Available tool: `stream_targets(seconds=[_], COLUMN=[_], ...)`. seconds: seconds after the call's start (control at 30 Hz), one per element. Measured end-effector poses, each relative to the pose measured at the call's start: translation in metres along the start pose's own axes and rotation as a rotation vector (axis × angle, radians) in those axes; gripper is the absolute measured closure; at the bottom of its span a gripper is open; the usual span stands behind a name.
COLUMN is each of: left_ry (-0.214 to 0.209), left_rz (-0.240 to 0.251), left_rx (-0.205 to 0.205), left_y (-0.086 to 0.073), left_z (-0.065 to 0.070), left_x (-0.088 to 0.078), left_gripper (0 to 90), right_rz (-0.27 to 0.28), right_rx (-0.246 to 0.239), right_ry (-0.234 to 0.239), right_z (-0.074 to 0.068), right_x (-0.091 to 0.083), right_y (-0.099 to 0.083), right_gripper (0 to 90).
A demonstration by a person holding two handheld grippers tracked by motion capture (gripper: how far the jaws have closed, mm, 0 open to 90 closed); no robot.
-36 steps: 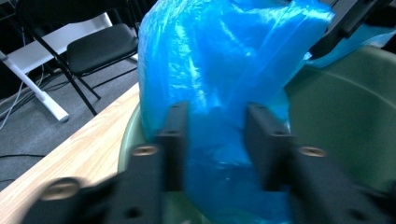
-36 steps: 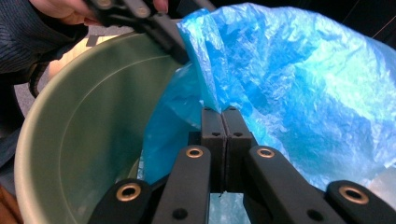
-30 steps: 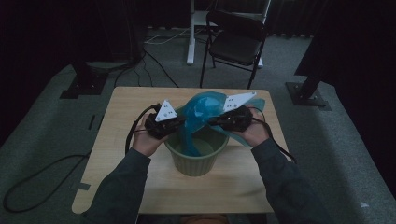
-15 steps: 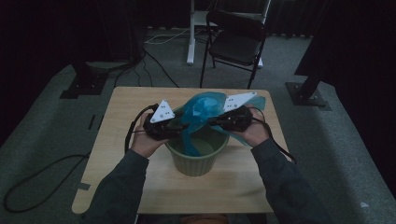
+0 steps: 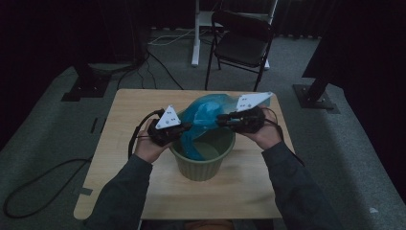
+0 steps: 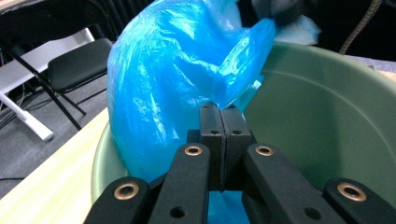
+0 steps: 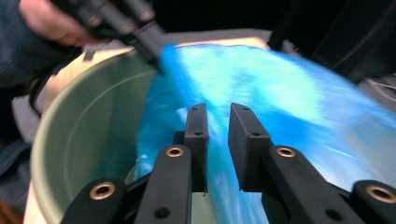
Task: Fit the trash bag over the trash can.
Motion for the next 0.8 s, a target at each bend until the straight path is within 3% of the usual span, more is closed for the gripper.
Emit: stream_targets(seconds=[0.03,0.23,0.27,0.33,0.47,0.67,0.77,0.8], left_ry=[0.005,0.003,0.002,0.0,0.003,0.006,0.013,0.016], left_rz=[0.009,0.013,0.016,0.018,0.019,0.021,0.018,0.019], left_rx=[-0.013,-0.022,-0.024,-0.023,-0.024,-0.031,-0.037,-0.041], left_y=[-0.005,-0.011,-0.014,-0.016,-0.021,-0.024,-0.026,-0.027], left_z=[-0.004,-0.005,-0.005,-0.005,-0.006,-0.008,-0.01,-0.012], left_x=[-0.005,-0.01,-0.012,-0.015,-0.02,-0.023,-0.023,-0.023], left_gripper=[89.4,89.3,89.2,89.0,88.7,88.1,87.5,87.4], right_rz=[0.006,-0.004,-0.027,-0.048,-0.081,-0.076,-0.085,-0.078], right_rx=[0.044,0.102,0.117,0.12,0.117,0.085,0.068,0.062], right_ry=[-0.069,-0.123,-0.152,-0.166,-0.169,-0.173,-0.158,-0.129], right_z=[0.013,0.027,0.034,0.037,0.042,0.042,0.041,0.041], right_x=[-0.01,-0.009,-0.004,0.001,0.011,0.016,0.018,0.02], right_y=[-0.002,-0.008,-0.013,-0.016,-0.02,-0.015,-0.011,-0.009], right_gripper=[75.9,72.6,71.9,71.1,68.1,64.5,62.6,58.8])
Point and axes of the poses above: each handheld gripper's, and its own axes: x roughly forward along the jaws, y roughly out of its top, z roughly to its right, the point moved 5 cm from there along x, roughly forward along the jaws, and after that the axes turned 8 degrees about -x, right-handed, at the moved point
